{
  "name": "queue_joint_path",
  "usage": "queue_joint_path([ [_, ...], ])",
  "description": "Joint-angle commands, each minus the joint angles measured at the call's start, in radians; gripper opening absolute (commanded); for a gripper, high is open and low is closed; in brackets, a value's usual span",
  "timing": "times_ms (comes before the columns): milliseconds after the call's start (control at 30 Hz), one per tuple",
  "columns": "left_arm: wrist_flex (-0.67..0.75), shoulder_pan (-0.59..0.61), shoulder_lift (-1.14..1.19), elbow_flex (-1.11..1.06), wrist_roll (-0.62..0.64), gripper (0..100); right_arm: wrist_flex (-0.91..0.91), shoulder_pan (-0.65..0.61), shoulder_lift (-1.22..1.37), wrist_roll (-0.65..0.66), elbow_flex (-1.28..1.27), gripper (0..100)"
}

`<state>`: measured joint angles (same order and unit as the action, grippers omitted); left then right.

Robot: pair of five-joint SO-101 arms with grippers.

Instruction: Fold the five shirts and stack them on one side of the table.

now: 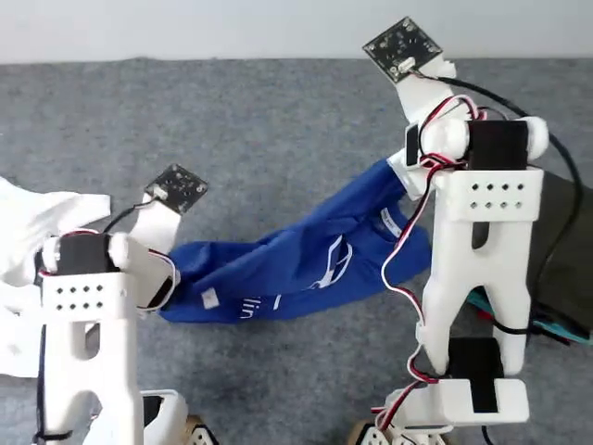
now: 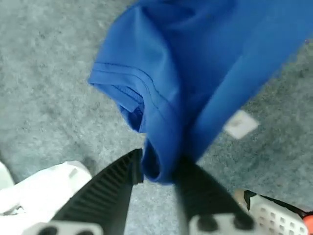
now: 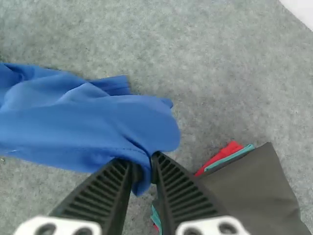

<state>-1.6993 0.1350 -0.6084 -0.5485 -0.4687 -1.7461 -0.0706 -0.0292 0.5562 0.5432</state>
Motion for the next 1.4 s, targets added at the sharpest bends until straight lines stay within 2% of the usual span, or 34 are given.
queue_joint_path([
  [0, -0.054, -0.011, -0.014, 0.134, -0.008, 17, 0.008, -0.019, -0.002, 0.003, 0.005, 1.0],
  [167, -0.055, -0.015, -0.014, 0.208, -0.009, 17, 0.012, -0.038, -0.008, 0.011, 0.009, 1.0],
  [300, -0.057, -0.086, -0.014, 0.206, -0.020, 17, 0.035, -0.007, -0.004, 0.011, 0.009, 1.0],
  [433, -0.057, -0.212, -0.008, 0.162, -0.026, 17, 0.053, 0.008, -0.001, 0.012, 0.009, 1.0],
  [633, -0.025, -0.480, -0.005, -0.074, -0.025, 17, 0.053, 0.004, -0.001, 0.012, 0.006, 1.0],
  [700, 0.003, -0.535, -0.005, -0.113, -0.021, 17, 0.053, 0.007, -0.001, 0.012, 0.006, 1.0],
  [833, 0.037, -0.548, 0.037, -0.124, -0.025, 17, 0.053, 0.008, -0.001, 0.012, 0.005, 1.0],
  [1100, 0.141, -0.548, 0.350, -0.130, -0.021, 17, 0.053, 0.008, 0.001, 0.012, 0.005, 1.0],
  [1367, 0.218, -0.657, 0.367, -0.219, 0.023, 17, 0.053, 0.010, 0.001, 0.012, 0.005, 1.0],
])
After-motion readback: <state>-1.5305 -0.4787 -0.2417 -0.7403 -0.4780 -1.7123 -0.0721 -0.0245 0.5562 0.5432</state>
